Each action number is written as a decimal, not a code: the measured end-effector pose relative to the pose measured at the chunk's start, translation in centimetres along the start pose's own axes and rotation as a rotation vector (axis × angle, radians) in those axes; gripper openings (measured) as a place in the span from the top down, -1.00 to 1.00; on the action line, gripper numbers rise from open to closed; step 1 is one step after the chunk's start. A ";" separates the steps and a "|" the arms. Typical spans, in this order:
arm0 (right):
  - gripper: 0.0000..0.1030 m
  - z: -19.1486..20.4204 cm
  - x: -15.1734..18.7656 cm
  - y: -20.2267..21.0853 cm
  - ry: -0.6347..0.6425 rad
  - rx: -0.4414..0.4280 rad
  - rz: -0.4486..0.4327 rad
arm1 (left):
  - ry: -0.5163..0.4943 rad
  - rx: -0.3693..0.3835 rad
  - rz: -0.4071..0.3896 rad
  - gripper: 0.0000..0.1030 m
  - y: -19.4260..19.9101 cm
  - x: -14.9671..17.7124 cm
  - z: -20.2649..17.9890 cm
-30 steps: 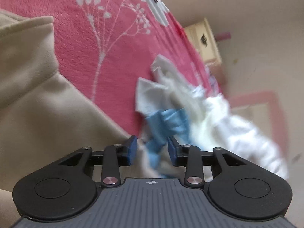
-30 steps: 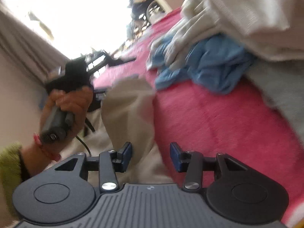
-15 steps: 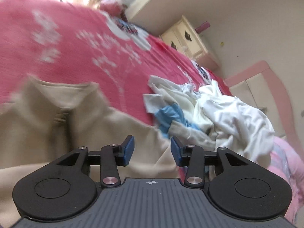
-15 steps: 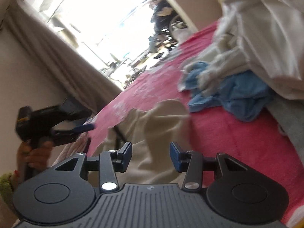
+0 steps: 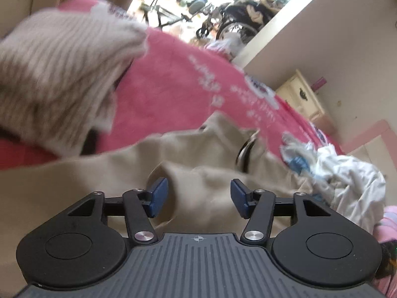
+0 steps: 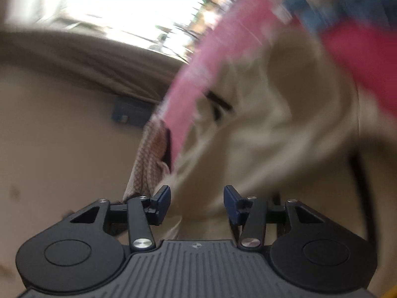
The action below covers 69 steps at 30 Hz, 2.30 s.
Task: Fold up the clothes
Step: 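Carry the held sleeve with the right gripper across the hoodie body, then open the right gripper and release the sleeve onto the hoodie body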
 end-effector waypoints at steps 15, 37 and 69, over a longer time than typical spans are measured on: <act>0.01 -6.2 1.1 -5.3 -0.273 0.079 -0.168 | 0.018 -0.004 -0.020 0.54 -5.3 2.6 1.5; 0.74 -4.4 3.3 3.4 -0.080 0.103 0.070 | 0.225 -0.035 0.188 1.00 6.8 12.0 0.9; 0.52 3.6 9.5 1.3 0.911 0.402 0.003 | -0.622 -0.190 0.133 0.39 -0.7 19.1 -2.4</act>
Point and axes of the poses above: each gripper's, at about its wrist camera, not at the fingertips, and y roughly against the way its jaws point, z to its left, x to its underside, the point moved 4 cm from there along -y, roughly the way its jaws point, and after that the axes turned 9 degrees about y, right-handed, at the moved point
